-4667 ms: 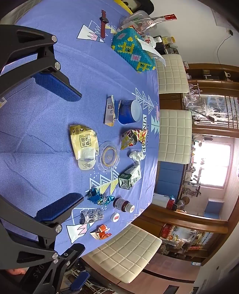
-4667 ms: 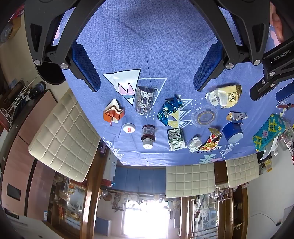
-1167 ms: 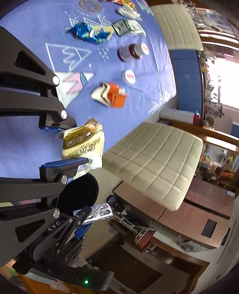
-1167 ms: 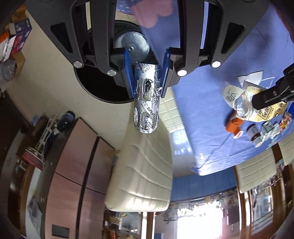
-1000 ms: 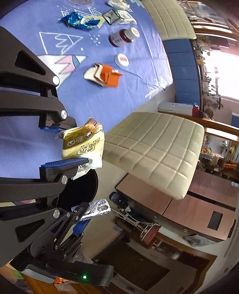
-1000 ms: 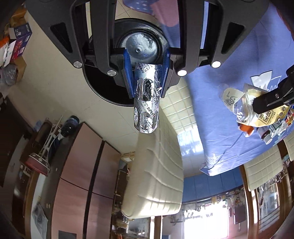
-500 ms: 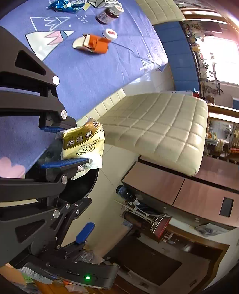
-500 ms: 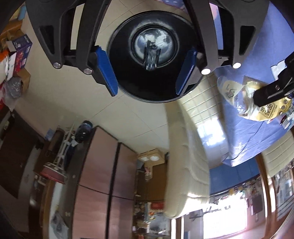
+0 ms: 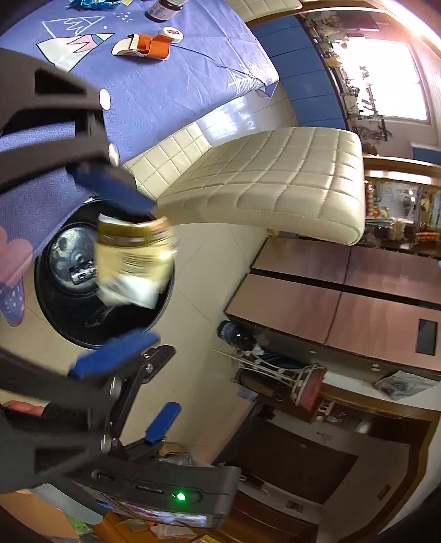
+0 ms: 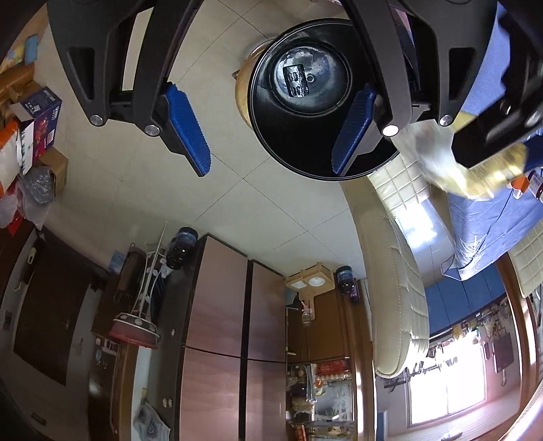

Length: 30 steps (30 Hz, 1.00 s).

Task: Collect trash
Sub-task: 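Open the left gripper over the bin to drop the yellow bag, then grasp the blue candy wrapper with left gripper while right grasps orange paper box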

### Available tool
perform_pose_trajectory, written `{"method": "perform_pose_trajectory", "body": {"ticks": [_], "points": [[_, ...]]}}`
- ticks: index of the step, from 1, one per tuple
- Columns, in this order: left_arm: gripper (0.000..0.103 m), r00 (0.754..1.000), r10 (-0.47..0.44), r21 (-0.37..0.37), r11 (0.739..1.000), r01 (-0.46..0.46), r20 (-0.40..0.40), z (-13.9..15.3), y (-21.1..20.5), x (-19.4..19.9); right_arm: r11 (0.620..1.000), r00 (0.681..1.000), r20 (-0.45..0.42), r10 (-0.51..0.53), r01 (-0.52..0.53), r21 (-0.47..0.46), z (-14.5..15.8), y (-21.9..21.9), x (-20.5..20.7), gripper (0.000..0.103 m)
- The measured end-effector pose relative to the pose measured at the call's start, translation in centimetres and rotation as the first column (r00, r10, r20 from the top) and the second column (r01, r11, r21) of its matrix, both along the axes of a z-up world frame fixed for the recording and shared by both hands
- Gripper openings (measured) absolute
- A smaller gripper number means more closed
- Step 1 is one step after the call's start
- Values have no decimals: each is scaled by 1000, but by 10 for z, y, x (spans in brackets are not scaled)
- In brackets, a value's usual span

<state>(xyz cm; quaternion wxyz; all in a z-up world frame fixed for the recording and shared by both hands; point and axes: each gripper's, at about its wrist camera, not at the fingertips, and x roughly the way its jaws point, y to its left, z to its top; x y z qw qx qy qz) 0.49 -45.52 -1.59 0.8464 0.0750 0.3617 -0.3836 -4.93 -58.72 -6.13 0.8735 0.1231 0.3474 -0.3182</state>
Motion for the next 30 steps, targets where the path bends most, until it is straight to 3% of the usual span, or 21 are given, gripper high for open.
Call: {"method": "perform_pose_trajectory", "body": {"ticks": [3, 7, 15, 22, 30], "points": [[90, 997, 50, -26, 998, -49, 60, 4, 8, 0, 1000, 1000, 2, -7, 7, 3, 1, -2, -4, 74], [90, 996, 85, -13, 996, -84, 37, 3, 17, 11, 1000, 1000, 10, 2, -2, 12, 4, 2, -5, 74], [90, 969, 233, 39, 971, -236, 76, 2, 76, 30, 984, 984, 13, 180, -180, 14, 10, 66, 27, 75], [90, 901, 413, 88, 900, -426, 131, 4, 155, 59, 938, 939, 5, 343, -343, 51, 11, 136, 75, 75], [90, 840, 532, 124, 831, -542, 111, -9, 236, 91, 889, 891, -16, 454, -452, 68, 5, 211, 122, 75]]}}
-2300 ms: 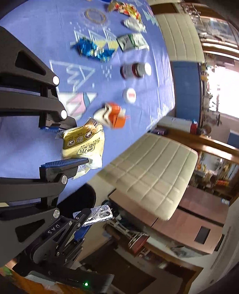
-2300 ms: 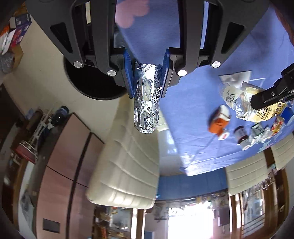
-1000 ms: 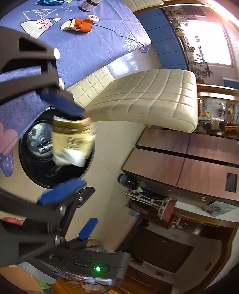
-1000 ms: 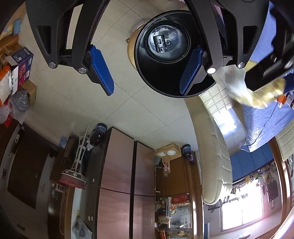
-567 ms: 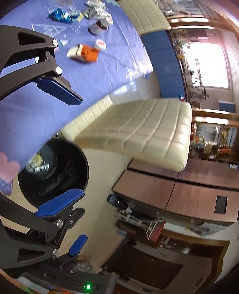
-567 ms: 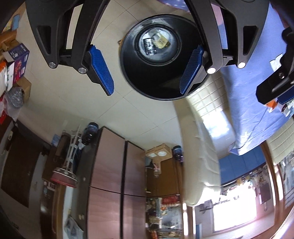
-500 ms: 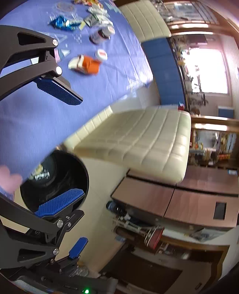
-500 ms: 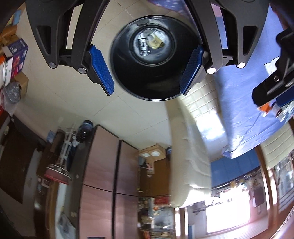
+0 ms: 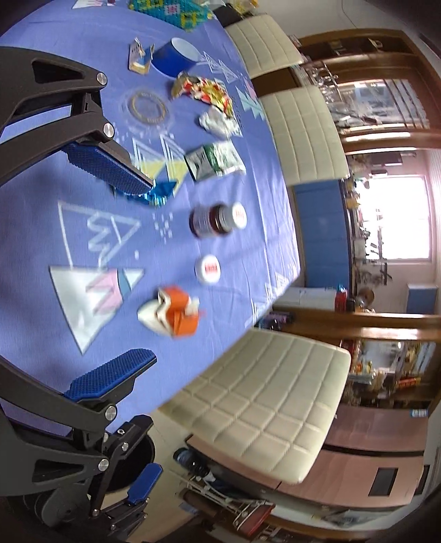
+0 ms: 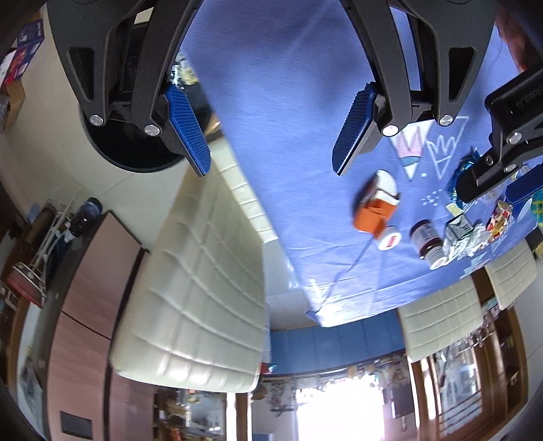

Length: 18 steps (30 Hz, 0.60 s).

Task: Collect trash
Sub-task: 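Grasp the blue candy wrapper with left gripper while right grasps orange paper box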

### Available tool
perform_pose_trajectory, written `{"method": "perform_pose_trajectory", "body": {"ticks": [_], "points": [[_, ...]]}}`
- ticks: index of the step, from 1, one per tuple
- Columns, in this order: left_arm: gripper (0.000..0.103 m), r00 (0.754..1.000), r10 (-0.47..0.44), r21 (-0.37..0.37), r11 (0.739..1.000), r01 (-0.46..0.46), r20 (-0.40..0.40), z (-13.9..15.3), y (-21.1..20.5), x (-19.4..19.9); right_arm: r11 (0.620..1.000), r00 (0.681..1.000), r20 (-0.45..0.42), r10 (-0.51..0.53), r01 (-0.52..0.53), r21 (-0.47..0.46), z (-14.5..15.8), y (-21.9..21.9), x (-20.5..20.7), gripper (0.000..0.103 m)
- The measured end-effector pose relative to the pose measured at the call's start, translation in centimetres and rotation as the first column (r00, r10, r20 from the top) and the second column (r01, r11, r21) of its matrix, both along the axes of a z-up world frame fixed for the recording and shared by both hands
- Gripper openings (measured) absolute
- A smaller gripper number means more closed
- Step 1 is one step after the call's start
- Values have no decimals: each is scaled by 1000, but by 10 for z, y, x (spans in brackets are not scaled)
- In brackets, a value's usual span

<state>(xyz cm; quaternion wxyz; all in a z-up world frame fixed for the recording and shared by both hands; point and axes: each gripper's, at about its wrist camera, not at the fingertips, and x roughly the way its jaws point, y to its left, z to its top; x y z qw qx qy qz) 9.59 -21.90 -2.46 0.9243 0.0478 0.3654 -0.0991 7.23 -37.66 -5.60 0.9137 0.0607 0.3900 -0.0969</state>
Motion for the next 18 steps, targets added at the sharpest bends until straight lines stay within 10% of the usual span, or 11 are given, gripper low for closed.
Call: {"method": "perform_pose_trajectory", "body": {"ticks": [18], "points": [[90, 993, 76, 79, 994, -69, -87, -52, 79, 58, 995, 990, -103, 91, -94, -26, -26, 69, 85, 74]]}}
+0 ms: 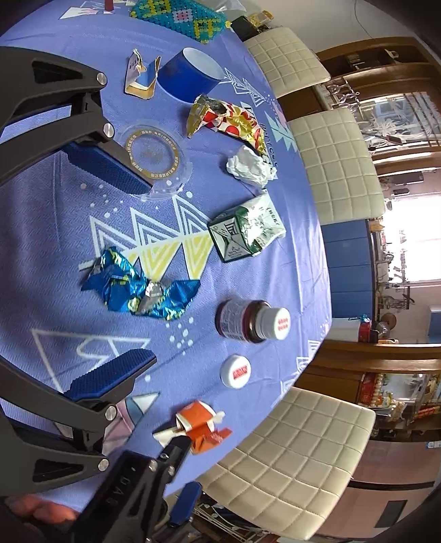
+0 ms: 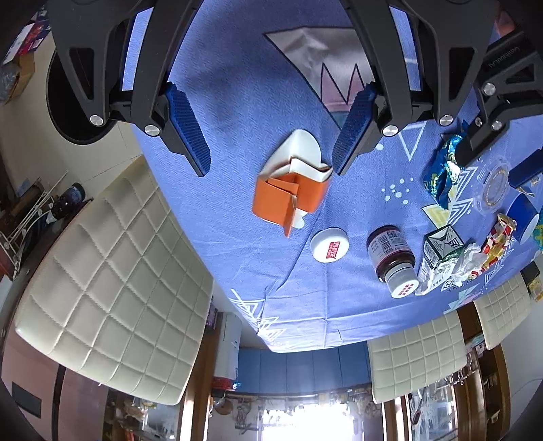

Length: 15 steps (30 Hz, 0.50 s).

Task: Collect trash
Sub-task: 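Grasp the blue candy wrapper with left gripper while right grasps orange paper box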

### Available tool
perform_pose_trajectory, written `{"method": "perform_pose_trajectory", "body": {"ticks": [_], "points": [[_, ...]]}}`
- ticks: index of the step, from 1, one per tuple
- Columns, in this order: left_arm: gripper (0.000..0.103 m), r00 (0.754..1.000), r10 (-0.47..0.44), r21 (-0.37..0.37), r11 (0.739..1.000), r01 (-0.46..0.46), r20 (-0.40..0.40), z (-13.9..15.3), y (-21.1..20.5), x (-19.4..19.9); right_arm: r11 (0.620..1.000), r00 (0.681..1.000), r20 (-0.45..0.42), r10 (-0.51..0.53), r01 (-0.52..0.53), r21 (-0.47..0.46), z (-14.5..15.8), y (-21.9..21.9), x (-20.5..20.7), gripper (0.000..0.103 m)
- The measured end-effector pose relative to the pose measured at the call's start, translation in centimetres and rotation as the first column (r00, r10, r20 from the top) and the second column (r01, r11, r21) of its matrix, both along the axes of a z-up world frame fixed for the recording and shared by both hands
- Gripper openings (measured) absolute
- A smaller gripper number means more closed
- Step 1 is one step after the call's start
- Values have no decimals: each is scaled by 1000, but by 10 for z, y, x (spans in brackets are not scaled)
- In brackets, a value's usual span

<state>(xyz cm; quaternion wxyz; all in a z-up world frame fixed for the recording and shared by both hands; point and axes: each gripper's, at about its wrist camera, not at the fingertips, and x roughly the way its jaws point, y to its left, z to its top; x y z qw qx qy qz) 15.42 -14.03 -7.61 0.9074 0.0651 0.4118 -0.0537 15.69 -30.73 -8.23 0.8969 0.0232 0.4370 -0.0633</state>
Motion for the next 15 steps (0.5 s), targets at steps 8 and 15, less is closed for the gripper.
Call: {"method": "perform_pose_trajectory", "body": {"ticks": [8, 15], "points": [[90, 999, -13, 55, 998, 15, -41, -20, -2, 19, 1000, 999, -36, 8, -8, 14, -9, 1, 24, 75], [90, 998, -17, 29, 999, 19, -63, -29, 4, 26, 1000, 997, -71, 19, -18, 18, -22, 4, 34, 75]]}}
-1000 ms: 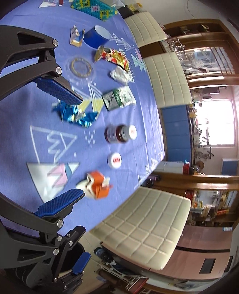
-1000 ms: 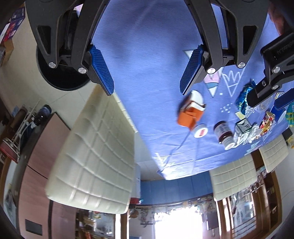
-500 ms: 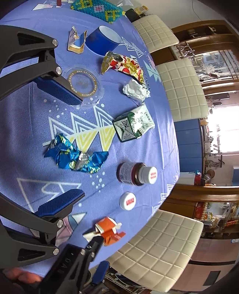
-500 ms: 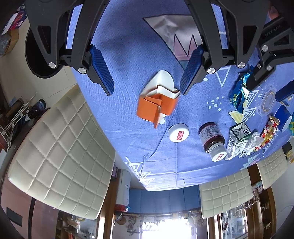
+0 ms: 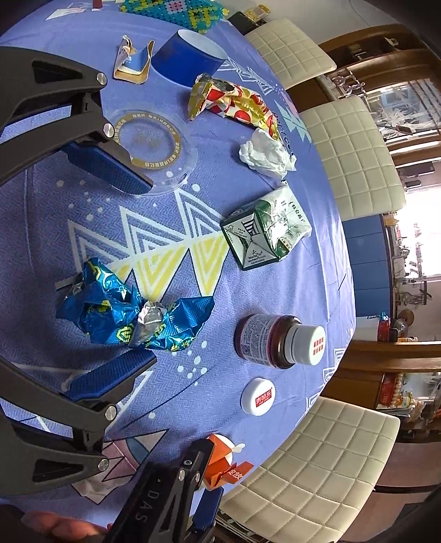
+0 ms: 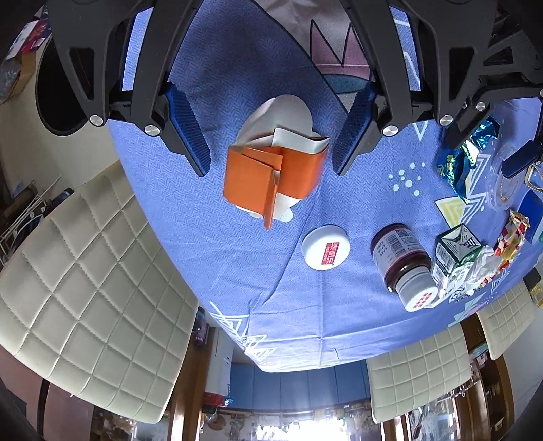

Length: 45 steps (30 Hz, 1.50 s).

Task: Collect trash
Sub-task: 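Grasp the blue candy wrapper with left gripper while right grasps orange paper box, then carry both items to the bin and open the right gripper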

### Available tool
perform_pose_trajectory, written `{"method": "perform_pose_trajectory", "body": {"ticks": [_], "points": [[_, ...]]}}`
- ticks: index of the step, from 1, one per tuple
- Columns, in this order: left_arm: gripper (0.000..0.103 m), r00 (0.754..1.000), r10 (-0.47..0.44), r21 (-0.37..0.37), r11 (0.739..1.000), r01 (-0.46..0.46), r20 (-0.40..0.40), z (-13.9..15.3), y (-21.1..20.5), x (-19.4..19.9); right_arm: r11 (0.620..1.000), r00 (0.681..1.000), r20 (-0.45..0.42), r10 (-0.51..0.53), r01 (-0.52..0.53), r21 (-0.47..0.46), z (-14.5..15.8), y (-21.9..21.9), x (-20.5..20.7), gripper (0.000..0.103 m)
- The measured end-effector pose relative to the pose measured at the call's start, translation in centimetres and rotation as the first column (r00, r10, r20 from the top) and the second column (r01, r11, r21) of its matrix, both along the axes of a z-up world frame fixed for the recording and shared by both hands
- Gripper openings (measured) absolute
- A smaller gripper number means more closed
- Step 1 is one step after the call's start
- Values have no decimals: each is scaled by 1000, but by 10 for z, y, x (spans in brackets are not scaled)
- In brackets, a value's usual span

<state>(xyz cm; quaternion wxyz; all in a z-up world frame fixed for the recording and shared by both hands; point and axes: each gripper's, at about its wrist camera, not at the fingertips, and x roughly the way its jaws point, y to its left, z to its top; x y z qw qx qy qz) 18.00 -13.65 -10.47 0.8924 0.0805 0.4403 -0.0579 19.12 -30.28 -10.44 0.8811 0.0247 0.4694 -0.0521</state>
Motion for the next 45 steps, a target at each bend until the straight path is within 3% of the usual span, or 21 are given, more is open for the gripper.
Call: {"method": "perform_pose_trajectory", "body": {"ticks": [4, 9, 14, 20, 36, 45], "points": [[88, 1000, -11, -9, 1000, 11, -3, -2, -1, 1, 1000, 1000, -17, 0, 0, 3, -6, 1, 1, 75], [59, 999, -36, -64, 997, 34, -39, -4, -2, 2, 1000, 1000, -15, 10, -10, 14, -8, 1, 2, 71], [34, 998, -51, -69, 996, 49, -38, -1, -3, -4, 999, 999, -2, 47, -47, 12, -6, 8, -5, 50], [33, 998, -50, -84, 995, 45, -48, 0, -2, -13, 994, 994, 0, 109, -109, 18, -5, 20, -20, 41], [33, 999, -25, -97, 995, 20, -48, 1, -4, -48, 992, 992, -15, 124, -124, 32, 1, 17, -69, 40], [33, 998, -55, -104, 993, 53, -17, 12, -23, -68, 995, 996, 3, 94, -94, 39, 8, -3, -93, 40]]}}
